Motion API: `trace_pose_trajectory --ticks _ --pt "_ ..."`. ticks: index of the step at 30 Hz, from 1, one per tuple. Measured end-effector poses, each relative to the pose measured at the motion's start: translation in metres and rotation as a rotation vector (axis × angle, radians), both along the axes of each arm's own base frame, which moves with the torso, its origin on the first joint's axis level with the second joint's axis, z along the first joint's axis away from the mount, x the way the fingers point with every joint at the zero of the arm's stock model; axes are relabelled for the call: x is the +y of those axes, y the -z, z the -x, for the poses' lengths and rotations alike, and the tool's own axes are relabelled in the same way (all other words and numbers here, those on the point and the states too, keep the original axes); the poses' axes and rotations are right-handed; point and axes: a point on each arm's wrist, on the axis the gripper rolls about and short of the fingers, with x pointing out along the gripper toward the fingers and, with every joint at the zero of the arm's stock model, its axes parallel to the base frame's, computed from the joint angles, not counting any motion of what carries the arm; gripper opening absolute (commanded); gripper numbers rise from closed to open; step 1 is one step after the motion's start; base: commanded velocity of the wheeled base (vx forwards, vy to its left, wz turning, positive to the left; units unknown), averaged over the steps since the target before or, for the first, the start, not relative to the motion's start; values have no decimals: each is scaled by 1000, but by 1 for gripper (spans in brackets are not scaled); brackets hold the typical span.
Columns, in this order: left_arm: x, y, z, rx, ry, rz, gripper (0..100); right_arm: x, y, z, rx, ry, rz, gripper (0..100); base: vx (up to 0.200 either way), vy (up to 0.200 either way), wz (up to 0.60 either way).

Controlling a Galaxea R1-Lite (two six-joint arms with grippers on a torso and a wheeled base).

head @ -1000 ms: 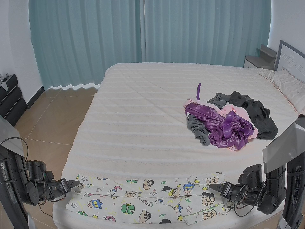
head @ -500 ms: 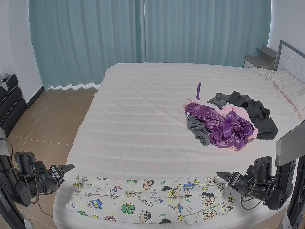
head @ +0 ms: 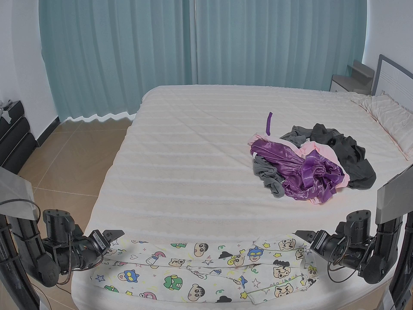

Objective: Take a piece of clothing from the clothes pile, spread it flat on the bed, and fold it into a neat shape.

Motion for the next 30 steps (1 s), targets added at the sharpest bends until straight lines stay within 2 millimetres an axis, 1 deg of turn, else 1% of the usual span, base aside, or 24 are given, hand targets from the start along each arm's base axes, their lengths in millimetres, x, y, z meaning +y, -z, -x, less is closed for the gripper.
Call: trace_pose_trajectory --ticks 5,8,12,15,21,30 --pt "-7 14 -8 -21 -33 -52 100 0 0 0 1 -1 -1 100 0 0 0" --pt "-10 18 -11 -37 -44 -61 100 0 0 0 1 0 -1 100 0 0 0" --pt "-13 32 -7 18 -56 -88 100 0 0 0 2 -1 -1 100 0 0 0" --pt "-14 37 -6 42 -60 -106 100 0 1 0 3 -1 -1 100 0 0 0" --pt "-14 44 -5 67 -81 -153 100 0 2 0 7 -1 1 100 0 0 0" --pt "-16 51 -3 93 -59 -190 100 2 5 1 20 -7 5 100 0 0 0"
